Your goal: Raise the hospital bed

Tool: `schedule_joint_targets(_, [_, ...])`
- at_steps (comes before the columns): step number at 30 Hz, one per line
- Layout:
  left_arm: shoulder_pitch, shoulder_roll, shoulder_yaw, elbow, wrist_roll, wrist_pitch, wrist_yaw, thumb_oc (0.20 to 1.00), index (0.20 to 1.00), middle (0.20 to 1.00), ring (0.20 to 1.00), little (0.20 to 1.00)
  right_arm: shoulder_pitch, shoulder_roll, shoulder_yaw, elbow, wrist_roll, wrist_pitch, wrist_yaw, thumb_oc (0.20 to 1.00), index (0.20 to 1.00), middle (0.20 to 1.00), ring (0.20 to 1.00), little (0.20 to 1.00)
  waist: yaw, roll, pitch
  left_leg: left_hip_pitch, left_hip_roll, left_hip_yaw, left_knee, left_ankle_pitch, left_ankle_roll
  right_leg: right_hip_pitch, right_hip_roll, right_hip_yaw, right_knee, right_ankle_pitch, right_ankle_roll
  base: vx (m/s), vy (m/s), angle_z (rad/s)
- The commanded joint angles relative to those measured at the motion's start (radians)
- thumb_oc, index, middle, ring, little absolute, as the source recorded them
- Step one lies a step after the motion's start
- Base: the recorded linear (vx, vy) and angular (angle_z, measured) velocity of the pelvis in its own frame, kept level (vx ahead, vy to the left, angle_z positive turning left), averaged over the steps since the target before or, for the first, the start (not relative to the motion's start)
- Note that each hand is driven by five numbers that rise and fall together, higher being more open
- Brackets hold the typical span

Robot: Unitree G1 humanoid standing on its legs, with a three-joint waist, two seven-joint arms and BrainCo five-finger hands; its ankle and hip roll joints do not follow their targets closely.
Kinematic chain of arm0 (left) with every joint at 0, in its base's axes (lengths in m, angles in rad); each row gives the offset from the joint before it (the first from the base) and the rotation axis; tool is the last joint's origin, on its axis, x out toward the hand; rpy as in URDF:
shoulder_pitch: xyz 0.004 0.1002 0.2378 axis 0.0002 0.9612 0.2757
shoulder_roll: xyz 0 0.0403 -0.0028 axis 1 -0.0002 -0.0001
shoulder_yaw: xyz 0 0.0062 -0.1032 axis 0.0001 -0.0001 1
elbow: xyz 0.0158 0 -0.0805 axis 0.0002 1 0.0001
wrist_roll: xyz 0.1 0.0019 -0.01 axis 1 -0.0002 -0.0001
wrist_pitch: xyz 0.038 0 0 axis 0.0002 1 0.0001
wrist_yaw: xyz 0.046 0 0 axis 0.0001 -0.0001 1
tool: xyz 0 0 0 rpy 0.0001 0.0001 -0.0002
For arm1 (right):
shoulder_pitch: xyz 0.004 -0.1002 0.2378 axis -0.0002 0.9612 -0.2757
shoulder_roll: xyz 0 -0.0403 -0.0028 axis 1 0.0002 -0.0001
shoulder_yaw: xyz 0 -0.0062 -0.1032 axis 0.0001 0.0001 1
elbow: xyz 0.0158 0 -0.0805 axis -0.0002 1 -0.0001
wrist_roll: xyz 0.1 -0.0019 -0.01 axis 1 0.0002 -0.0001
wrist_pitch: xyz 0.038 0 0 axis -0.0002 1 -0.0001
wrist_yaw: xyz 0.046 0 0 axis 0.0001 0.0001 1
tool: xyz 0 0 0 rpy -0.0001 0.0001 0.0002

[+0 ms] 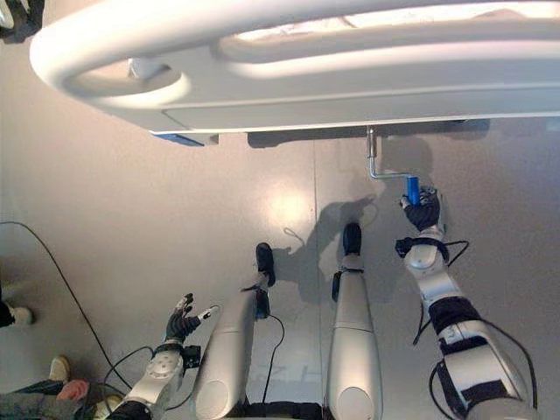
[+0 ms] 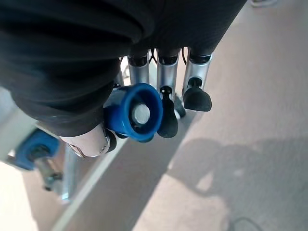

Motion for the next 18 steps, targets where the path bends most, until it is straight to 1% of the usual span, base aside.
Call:
schedule_joint_targets(1, [0.091,0.017,-0.034,-0.036,-0.016,-0.014,0.006,1.0,1.0,1.0,1.0,1.0,-0.162,-0.255,-0.03,0.201,0.016,0.043,-0.066,0.2,0.2,0.2,0.2,0.2,-0.014,0.012,-0.024,-0.095,0.012,-0.044,0.119,0.051,-0.017,-0.018,0.038,-0.04,0.146,-0.063,0.0,-0.05,-0.078,0.06])
schedule_joint_targets(3, [0.093,0.038,-0.038,-0.056,-0.024,-0.017,0.002,1.0,1.0,1.0,1.0,1.0,-0.183,-0.246,0.019,0.253,-0.003,0.057,-0.038,0.2,0.2,0.2,0.2,0.2,-0.009,0.007,-0.024,-0.136,0.013,-0.049,0.179,0.034,-0.019,-0.049,0.035,-0.045,0.194,-0.081,-0.007,-0.05,-0.081,0.15])
schedule_joint_targets(4, [0.093,0.038,-0.038,-0.056,-0.024,-0.017,0.002,1.0,1.0,1.0,1.0,1.0,-0.183,-0.246,0.019,0.253,-0.003,0.057,-0.038,0.2,0.2,0.2,0.2,0.2,-0.009,0.007,-0.024,-0.136,0.013,-0.049,0.179,0.034,-0.019,-0.049,0.035,-0.045,0.194,-0.081,-0.007,-0.02,-0.066,0.29])
schedule_joint_targets(5, [0.089,0.055,-0.038,-0.062,-0.038,-0.022,-0.007,1.0,1.0,1.0,1.0,1.0,-0.187,-0.231,0.045,0.336,0.005,0.063,0.0,0.2,0.2,0.2,0.2,0.2,0.005,0.006,-0.024,-0.178,0.015,-0.059,0.234,0.017,-0.017,-0.093,0.035,-0.053,0.25,-0.101,-0.01,-0.01,-0.037,0.27])
schedule_joint_targets(6, [0.089,0.055,-0.037,-0.062,-0.038,-0.022,-0.007,1.0,1.0,1.0,1.0,1.0,-0.189,-0.231,0.046,0.337,0.005,0.062,0.001,0.2,0.2,0.2,0.2,0.2,0.004,0.006,-0.024,-0.18,0.015,-0.059,0.236,0.016,-0.017,-0.094,0.035,-0.053,0.252,-0.102,-0.01,-0.01,-0.064,0.3])
schedule_joint_targets(7, [0.085,0.069,-0.038,-0.068,-0.055,-0.023,-0.007,1.0,1.0,1.0,1.0,1.0,-0.194,-0.212,0.064,0.361,0.003,0.067,0.017,0.2,0.2,0.2,0.2,0.2,0.013,-0.002,-0.024,-0.244,0.014,-0.065,0.331,-0.014,-0.016,-0.142,0.027,-0.062,0.323,-0.122,-0.01,-0.01,-0.019,0.19])
schedule_joint_targets(8, [0.088,0.071,-0.039,-0.078,-0.066,-0.026,-0.006,1.0,1.0,1.0,1.0,1.0,-0.196,-0.204,0.069,0.366,0.009,0.068,0.02,0.2,0.2,0.2,0.2,0.2,0.018,-0.004,-0.024,-0.272,0.016,-0.069,0.362,-0.027,-0.012,-0.171,0.029,-0.068,0.361,-0.137,-0.011,0.07,-0.012,0.11])
schedule_joint_targets(9, [0.11,0.068,-0.043,-0.083,-0.074,-0.025,-0.001,1.0,1.0,1.0,1.0,1.0,-0.169,-0.19,0.077,0.369,0.01,0.069,0.021,0.2,0.2,0.2,0.2,0.2,0.02,-0.006,-0.024,-0.271,0.014,-0.074,0.427,-0.08,-0.012,-0.166,0.024,-0.07,0.424,-0.185,-0.006,0.06,0.029,-0.01])
schedule_joint_targets(10, [0.104,0.067,-0.049,-0.086,-0.078,-0.025,-0.001,1.0,1.0,1.0,1.0,1.0,-0.17,-0.184,0.086,0.38,0.007,0.07,0.029,0.2,0.2,0.2,0.2,0.2,0.025,-0.008,-0.024,-0.308,0.01,-0.079,0.461,-0.086,-0.009,-0.199,0.02,-0.072,0.452,-0.184,-0.004,0.09,0.038,-0.02])
schedule_joint_targets(11, [0.118,0.071,-0.058,-0.106,-0.086,-0.028,0.002,1.0,1.0,1.0,1.0,1.0,-0.182,-0.18,0.096,0.377,0.012,0.072,0.029,0.2,0.2,0.2,0.2,0.2,0.029,-0.006,-0.024,-0.338,0.012,-0.081,0.509,-0.114,-0.006,-0.228,0.021,-0.077,0.498,-0.209,0.0,0.0,0.064,0.0])
schedule_joint_targets(12, [0.117,0.069,-0.061,-0.113,-0.086,-0.025,0.005,1.0,1.0,1.0,1.0,1.0,-0.186,-0.174,0.107,0.377,0.005,0.073,0.034,0.2,0.2,0.2,0.2,0.2,0.033,-0.003,-0.024,-0.373,0.01,-0.082,0.532,-0.112,-0.004,-0.265,0.021,-0.076,0.525,-0.206,0.0,0.04,0.072,-0.02])
schedule_joint_targets(13, [0.126,0.069,-0.07,-0.112,-0.085,-0.021,0.006,1.0,1.0,1.0,1.0,1.0,-0.181,-0.169,0.115,0.398,-0.002,0.077,0.041,0.2,0.2,0.2,0.2,0.2,0.037,-0.002,-0.024,-0.403,0.011,-0.08,0.593,-0.146,-0.001,-0.289,0.017,-0.074,0.573,-0.233,0.001,0.01,0.062,-0.07])
schedule_joint_targets(15, [0.133,0.072,-0.083,-0.12,-0.091,-0.017,0.01,1.0,1.0,1.0,1.0,1.0,-0.204,-0.152,0.131,0.408,0.005,0.078,0.046,0.2,0.2,0.2,0.2,0.2,0.048,0.001,-0.024,-0.468,0.008,-0.084,0.659,-0.168,0.002,-0.338,0.007,-0.079,0.63,-0.252,-0.001,0.01,0.025,-0.17])
schedule_joint_targets(18, [0.128,0.075,-0.101,-0.126,-0.102,-0.016,0.015,1.0,1.0,1.0,1.0,1.0,-0.214,-0.127,0.136,0.447,0.015,0.081,0.064,0.2,0.2,0.2,0.2,0.2,0.065,0.019,-0.024,-0.542,0.01,-0.097,0.745,-0.198,0.012,-0.397,-0.013,-0.087,0.706,-0.276,0.001,0.01,0.052,-0.02])
